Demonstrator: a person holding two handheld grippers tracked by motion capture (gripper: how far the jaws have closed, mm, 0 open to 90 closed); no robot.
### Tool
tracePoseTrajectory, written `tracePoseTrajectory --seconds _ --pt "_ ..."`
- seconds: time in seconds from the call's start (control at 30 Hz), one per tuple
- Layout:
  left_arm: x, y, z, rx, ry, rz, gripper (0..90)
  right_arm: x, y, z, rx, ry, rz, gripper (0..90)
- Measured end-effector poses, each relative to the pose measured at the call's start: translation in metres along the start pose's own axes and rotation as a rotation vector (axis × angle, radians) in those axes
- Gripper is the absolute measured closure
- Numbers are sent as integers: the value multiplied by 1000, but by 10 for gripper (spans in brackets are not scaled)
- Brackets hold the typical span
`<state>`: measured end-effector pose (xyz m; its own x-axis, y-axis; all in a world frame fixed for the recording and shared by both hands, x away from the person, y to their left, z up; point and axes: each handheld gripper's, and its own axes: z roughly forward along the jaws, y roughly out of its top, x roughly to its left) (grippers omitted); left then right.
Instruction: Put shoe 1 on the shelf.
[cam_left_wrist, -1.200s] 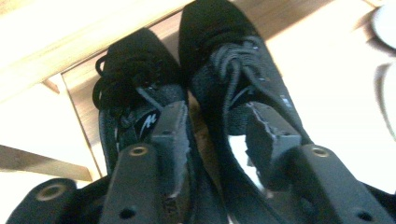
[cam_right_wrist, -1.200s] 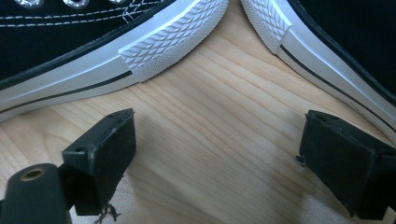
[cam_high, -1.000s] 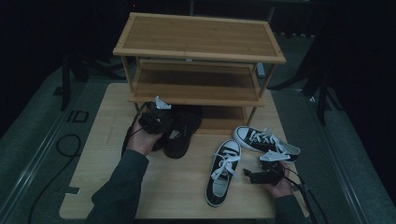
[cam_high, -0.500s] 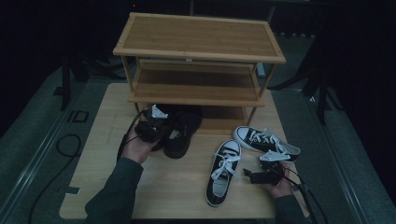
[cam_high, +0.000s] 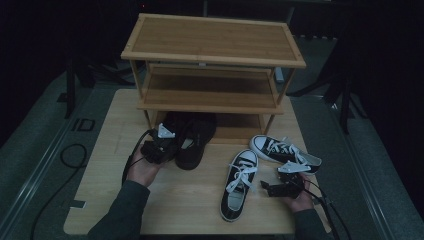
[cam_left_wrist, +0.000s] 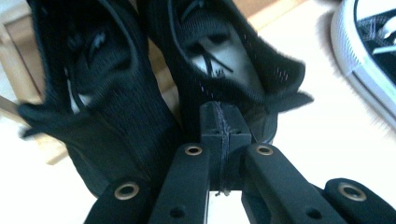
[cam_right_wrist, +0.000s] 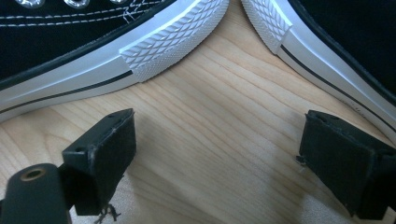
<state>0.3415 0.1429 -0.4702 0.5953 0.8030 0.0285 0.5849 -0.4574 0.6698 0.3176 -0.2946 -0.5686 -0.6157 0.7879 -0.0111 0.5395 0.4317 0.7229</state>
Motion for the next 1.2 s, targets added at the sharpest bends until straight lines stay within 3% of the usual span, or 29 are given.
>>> tracePoseTrajectory --seconds 0.3,0.6,0.83,1.03,1.2 --pt "-7 -18 15 59 -28 6 896 0 0 0 1 1 1 108" --pt "-18 -26 30 99 -53 28 896 0 0 0 1 2 0 108" --pt "-25 -20 36 95 -58 44 896 0 0 0 1 2 0 108" --pt "-26 -9 38 77 -36 48 895 0 0 0 1 2 1 108" --pt "-30 1 43 73 -76 65 896 0 0 0 1 2 0 108"
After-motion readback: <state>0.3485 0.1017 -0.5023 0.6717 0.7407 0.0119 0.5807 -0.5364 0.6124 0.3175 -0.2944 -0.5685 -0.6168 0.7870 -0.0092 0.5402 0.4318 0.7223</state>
